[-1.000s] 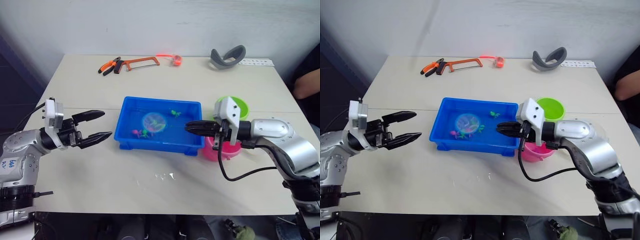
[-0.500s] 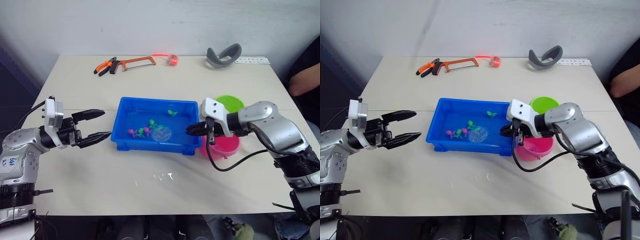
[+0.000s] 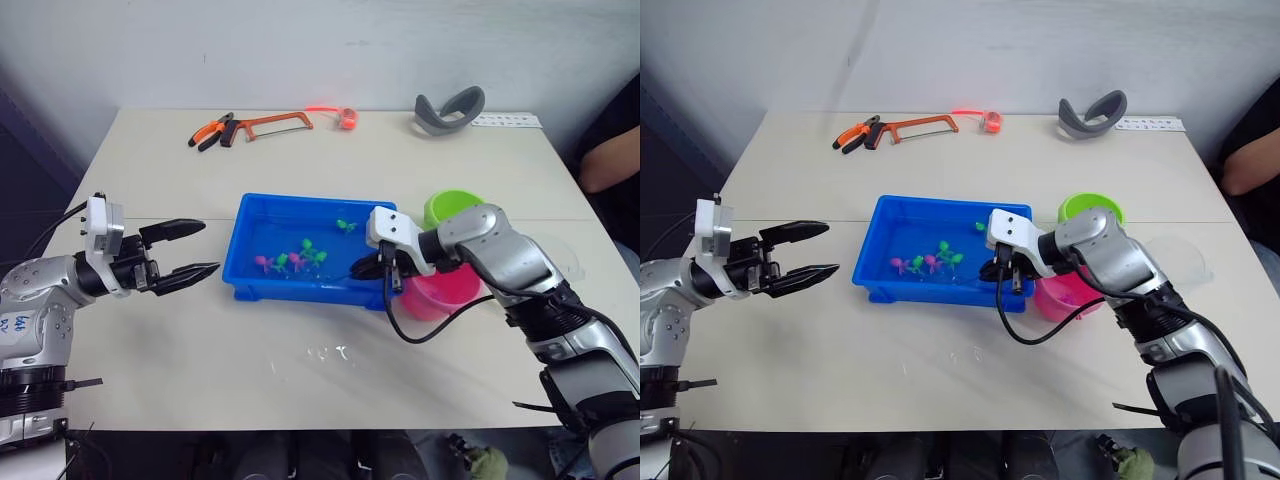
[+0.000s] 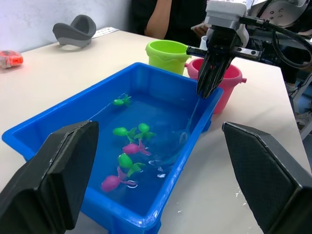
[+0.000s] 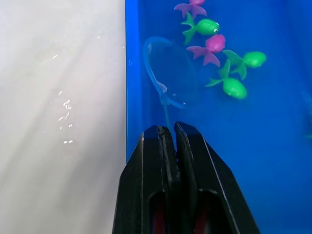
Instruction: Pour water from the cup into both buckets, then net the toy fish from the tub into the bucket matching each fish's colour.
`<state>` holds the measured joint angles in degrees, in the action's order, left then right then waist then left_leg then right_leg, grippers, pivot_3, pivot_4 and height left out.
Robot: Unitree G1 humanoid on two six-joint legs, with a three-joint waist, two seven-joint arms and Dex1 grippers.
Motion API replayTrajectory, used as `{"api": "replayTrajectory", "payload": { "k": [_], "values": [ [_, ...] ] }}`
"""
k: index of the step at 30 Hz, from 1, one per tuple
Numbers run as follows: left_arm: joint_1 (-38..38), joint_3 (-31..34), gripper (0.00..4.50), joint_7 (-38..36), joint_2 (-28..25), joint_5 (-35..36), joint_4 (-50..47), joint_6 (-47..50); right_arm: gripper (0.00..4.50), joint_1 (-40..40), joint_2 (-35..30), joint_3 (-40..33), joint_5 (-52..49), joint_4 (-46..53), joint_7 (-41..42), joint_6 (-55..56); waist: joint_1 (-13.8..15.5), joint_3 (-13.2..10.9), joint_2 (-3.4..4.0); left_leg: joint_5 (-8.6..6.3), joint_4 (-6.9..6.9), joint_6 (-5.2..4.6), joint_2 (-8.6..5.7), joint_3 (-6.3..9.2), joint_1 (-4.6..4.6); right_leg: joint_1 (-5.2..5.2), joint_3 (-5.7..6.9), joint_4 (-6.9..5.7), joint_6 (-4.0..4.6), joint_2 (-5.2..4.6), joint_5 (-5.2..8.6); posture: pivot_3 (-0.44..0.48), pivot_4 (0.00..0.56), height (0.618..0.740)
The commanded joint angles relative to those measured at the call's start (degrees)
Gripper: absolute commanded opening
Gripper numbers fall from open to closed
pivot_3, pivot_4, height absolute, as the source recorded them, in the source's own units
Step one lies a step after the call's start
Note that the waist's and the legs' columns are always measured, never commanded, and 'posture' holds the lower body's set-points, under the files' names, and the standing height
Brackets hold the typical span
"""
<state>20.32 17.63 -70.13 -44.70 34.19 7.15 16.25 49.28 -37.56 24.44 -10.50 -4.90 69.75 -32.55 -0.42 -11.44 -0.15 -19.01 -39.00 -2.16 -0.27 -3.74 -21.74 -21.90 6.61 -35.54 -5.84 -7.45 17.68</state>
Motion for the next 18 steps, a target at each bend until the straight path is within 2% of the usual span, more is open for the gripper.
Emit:
{"api": "replayTrajectory", "payload": {
  "k": [1, 9, 18],
  "values": [
    [0.1, 1.7, 4.41, -0.1, -1.7, 0.0, -0.5, -0.7, 0.0, 2.3, 3.4, -0.3, 2.3, -1.7, -2.4, 1.5, 0.0, 0.0, 0.0, 0.0, 0.0, 0.0, 0.0, -0.01, -0.05, -0.05, 0.0, 0.0, 0.0, 0.0, 0.0, 0.0, 0.15, 0.74],
    [-0.2, 1.9, 4.41, 0.0, -1.6, -0.1, 0.0, -1.2, 0.0, 2.8, 6.6, -1.0, 4.8, -3.3, -6.5, 3.6, 0.0, 0.0, 0.0, 0.07, -0.15, 0.02, -0.02, -0.05, -0.6, -0.62, 0.07, -0.24, 0.0, 0.02, 0.0, 0.0, 0.15, 0.74],
    [-0.7, 2.1, 4.41, 0.3, -1.6, -0.1, 0.0, -1.5, 0.0, 0.8, 6.2, 0.3, 8.9, -2.6, -8.1, 10.4, -0.1, 0.0, 0.0, 0.08, -0.15, 0.0, -0.03, -0.12, -0.6, -0.64, 0.31, -0.26, 0.0, 0.03, 0.0, 0.0, 0.15, 0.74]
  ]
}}
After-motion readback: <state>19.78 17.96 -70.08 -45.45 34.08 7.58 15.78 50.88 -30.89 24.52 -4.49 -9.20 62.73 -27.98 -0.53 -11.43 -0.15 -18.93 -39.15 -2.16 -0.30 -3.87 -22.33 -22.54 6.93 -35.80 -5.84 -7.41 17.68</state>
